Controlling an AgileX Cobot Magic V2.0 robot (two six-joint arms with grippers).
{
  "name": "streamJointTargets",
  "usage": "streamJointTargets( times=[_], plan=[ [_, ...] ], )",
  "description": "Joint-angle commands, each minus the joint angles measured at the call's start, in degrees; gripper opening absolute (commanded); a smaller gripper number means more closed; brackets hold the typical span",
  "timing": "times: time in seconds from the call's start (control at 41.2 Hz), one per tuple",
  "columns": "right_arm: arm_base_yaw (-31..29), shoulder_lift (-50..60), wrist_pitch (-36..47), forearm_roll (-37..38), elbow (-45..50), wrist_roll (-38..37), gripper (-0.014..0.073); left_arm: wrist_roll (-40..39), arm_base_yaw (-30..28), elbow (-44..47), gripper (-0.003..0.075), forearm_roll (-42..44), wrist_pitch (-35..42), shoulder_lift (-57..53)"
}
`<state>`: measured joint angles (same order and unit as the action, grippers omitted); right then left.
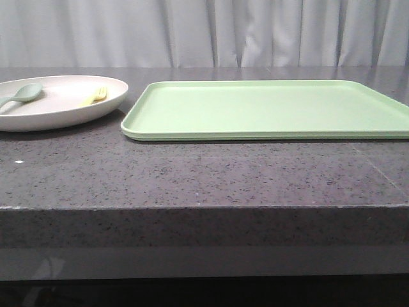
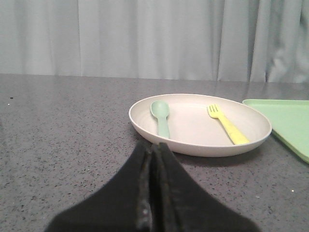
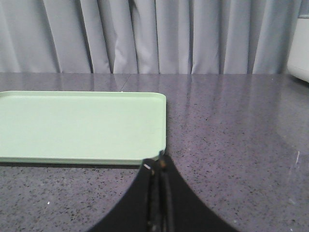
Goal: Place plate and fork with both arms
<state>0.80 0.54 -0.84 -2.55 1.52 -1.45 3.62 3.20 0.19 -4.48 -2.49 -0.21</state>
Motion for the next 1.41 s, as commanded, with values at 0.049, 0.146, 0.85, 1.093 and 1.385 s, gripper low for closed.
streamJointTargets(
  times=[0.049,0.146,0.85,1.093,1.385],
  plan=[
    [0.1,1.1,4.8,0.0,-0.3,0.3,-0.0118,-0.4,0.5,0.5,-0.002,-0.4,4.9,-1.4],
    [0.1,1.1,4.8,0.0,-0.3,0.3,-0.0118,-0.4,0.5,0.5,-0.002,-0.4,4.9,-1.4],
    [0.1,1.1,7.0,0.0,-0.3,0.3,-0.0118,-0.4,0.5,-0.1,-0.002,-0.4,9.5,-1.4],
    [0.1,0.5,-0.4,0.0,-10.7,0.3,-0.0118,-0.4,0.5,-13.1,-0.002,-4.0,3.5,-0.2],
    [0.1,-10.3,-17.6,0.0,-30.9,0.3,-0.0118,-0.4,0.5,-36.8,-0.002,-3.7,-16.6,13.1]
  ],
)
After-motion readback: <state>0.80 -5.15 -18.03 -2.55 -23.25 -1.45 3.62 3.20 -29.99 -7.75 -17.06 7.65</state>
